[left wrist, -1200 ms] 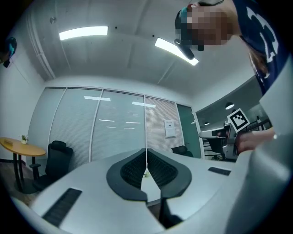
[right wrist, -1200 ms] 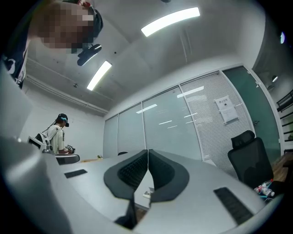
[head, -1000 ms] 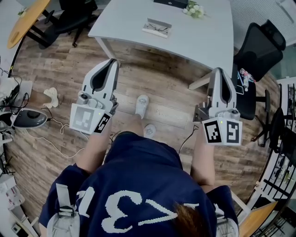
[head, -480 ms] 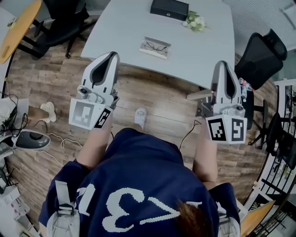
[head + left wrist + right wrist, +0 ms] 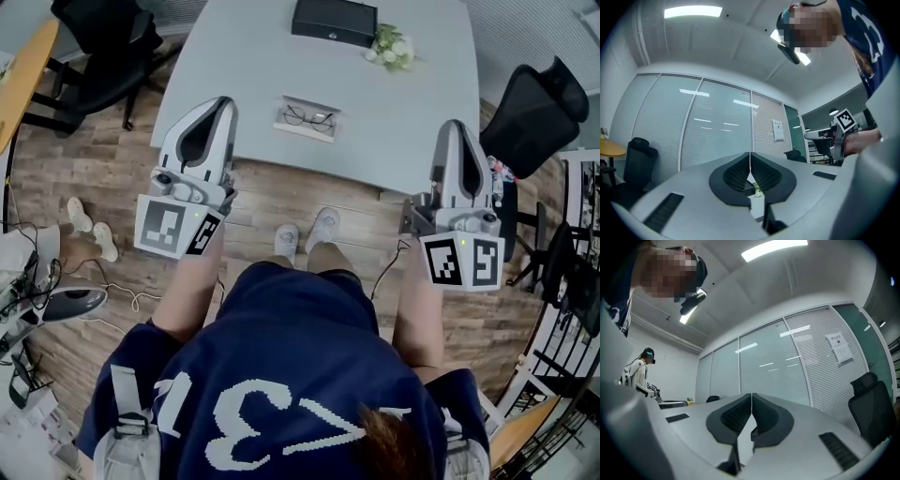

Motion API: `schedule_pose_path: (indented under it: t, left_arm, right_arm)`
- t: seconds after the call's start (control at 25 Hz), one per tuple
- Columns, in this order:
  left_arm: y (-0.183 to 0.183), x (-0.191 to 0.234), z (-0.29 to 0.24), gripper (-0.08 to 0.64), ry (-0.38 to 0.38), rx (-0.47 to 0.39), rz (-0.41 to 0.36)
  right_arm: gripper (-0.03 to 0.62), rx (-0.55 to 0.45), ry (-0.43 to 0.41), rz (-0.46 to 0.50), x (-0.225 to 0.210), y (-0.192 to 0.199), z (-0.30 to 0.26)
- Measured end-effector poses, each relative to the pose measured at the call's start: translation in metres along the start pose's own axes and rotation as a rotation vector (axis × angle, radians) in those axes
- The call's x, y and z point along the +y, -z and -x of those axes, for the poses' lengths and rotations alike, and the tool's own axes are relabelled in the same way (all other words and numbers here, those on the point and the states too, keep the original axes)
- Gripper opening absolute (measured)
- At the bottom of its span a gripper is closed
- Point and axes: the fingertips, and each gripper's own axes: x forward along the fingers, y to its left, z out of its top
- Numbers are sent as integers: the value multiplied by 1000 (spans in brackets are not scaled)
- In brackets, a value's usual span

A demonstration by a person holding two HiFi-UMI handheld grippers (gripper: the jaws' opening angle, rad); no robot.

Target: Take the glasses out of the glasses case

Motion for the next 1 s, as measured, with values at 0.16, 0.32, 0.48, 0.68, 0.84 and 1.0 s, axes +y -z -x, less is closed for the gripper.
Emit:
schedule_pose_path:
  t: [0.16,0.32,0.48,0.68,0.84,1.0]
  left_arm:
    - [11,11,-36,20,-30,9,-5]
    - [-6,10,-43,20,-71,-25,-27]
    - [-22,13,-57,20,-124,-72,-56]
    - [-7,22,-114,20,-171,-74,-41]
    - [-5,21,-134,20,-168,-87,-28]
    - [7,25,-147,20,-151,-60,-18]
  right_arm:
    - [26,-1,-35,-10,-26,9,-39]
    - [26,-40,-103,8,-26,-10,-59]
    - [26,-87,-164,35,-35,-33,-79]
    - [26,-85,-204,17,-79,-25,-124]
    - [26,-58,-215,4,-93,-14,-136]
    - [28,-16,-246,25,-85,3,-145]
